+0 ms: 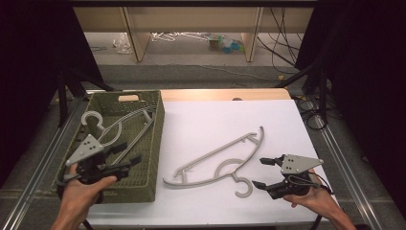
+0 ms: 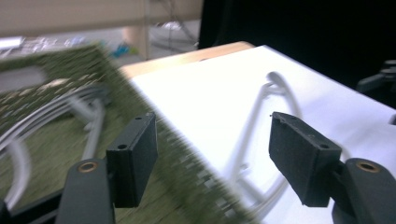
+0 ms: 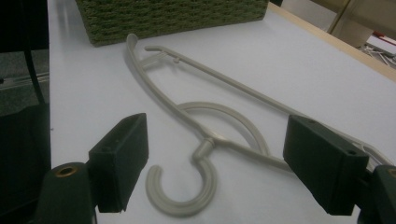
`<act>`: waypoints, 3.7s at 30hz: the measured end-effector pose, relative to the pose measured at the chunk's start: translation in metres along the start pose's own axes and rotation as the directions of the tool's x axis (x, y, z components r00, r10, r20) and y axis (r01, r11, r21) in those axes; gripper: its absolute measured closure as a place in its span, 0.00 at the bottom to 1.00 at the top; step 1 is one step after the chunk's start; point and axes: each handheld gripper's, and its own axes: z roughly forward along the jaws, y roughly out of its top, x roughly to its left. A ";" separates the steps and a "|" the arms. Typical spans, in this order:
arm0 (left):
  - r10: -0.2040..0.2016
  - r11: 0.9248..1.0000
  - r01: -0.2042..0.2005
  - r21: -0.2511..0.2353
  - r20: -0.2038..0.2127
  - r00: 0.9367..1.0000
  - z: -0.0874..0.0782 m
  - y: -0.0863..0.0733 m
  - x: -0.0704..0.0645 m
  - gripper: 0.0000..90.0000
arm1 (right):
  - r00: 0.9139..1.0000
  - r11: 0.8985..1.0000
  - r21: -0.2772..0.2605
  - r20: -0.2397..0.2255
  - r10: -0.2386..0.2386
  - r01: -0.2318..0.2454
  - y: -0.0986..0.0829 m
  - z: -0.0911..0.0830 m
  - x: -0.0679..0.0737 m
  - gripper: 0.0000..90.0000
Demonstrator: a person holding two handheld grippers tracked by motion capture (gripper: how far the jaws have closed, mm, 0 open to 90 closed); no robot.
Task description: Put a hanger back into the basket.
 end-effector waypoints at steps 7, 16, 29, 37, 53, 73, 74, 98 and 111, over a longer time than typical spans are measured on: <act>0.064 0.998 -0.063 -0.027 0.035 0.997 0.024 -0.006 -0.040 0.29 | 1.000 1.000 -0.006 0.003 0.015 -0.015 -0.002 0.001 -0.001 0.24; 0.091 0.996 -0.089 -0.020 0.090 0.992 0.046 -0.024 -0.078 0.20 | 0.998 0.998 -0.041 0.033 0.052 -0.050 -0.003 -0.005 -0.002 0.23; 0.156 0.987 -0.159 0.022 0.099 0.983 0.065 -0.059 -0.106 0.20 | 0.998 0.997 -0.052 0.033 0.053 -0.051 -0.005 -0.006 -0.002 0.19; 0.149 0.988 -0.152 0.020 0.091 0.985 0.065 -0.067 -0.104 0.21 | 0.999 0.998 -0.041 0.031 0.043 -0.041 -0.007 -0.005 -0.004 0.19; 0.170 0.984 -0.174 0.030 0.093 0.981 0.067 -0.071 -0.105 0.22 | 1.000 0.994 0.106 -0.025 -0.004 0.006 -0.010 0.031 -0.040 0.23; 0.169 0.981 -0.181 0.074 0.141 0.975 0.070 -0.077 -0.107 0.23 | 0.984 0.941 0.308 -0.146 -0.098 0.140 -0.008 0.088 -0.084 0.34; 0.176 0.979 -0.188 0.075 0.145 0.974 0.070 -0.077 -0.106 0.23 | 0.982 0.935 0.319 -0.154 -0.112 0.156 -0.005 0.090 -0.085 0.35; 0.189 0.974 -0.206 0.090 0.167 0.968 0.069 -0.078 -0.107 0.25 | 0.899 0.840 0.412 -0.398 -0.182 0.352 -0.010 0.083 -0.071 0.71; 0.239 0.951 -0.270 0.148 0.195 0.951 0.092 -0.078 -0.114 0.28 | 0.861 0.836 0.380 -0.472 -0.192 0.395 -0.010 0.082 -0.061 0.81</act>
